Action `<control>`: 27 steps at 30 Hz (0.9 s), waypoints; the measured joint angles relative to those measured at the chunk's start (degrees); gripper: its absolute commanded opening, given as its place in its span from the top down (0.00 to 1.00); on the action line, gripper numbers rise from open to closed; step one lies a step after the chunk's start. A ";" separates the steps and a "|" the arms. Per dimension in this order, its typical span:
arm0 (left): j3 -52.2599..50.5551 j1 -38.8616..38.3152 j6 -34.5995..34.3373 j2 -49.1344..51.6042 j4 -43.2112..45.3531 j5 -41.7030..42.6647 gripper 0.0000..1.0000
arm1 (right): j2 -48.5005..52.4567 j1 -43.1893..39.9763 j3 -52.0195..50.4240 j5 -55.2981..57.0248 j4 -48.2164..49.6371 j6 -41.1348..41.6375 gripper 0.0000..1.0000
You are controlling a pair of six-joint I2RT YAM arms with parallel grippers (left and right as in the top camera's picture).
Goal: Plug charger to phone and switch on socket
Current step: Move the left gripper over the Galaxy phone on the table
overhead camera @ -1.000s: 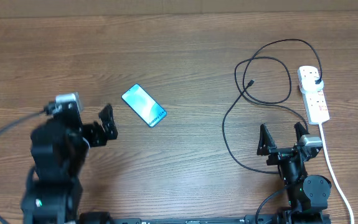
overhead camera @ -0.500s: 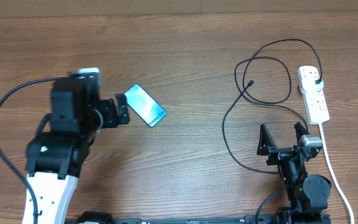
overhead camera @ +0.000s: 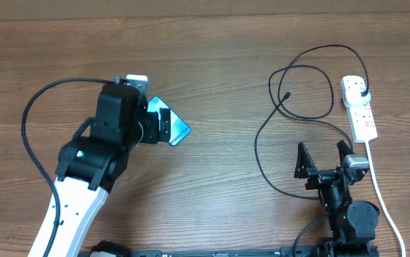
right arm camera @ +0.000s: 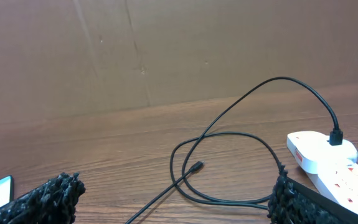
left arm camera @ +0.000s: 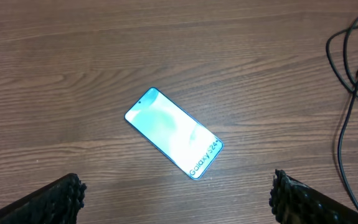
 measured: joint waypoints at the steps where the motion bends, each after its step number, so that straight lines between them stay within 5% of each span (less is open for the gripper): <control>1: 0.90 -0.09 0.00 0.92 -0.37 -0.09 0.00 | 0.00 0.00 0.00 0.00 0.00 0.02 0.00; 11: 15.91 -0.09 0.39 14.60 -6.97 0.90 0.00 | 0.00 0.00 0.00 0.00 0.00 0.02 0.00; 27: 16.61 -0.09 4.37 20.22 -9.44 8.39 0.00 | 0.00 0.00 0.00 0.00 0.00 0.00 0.00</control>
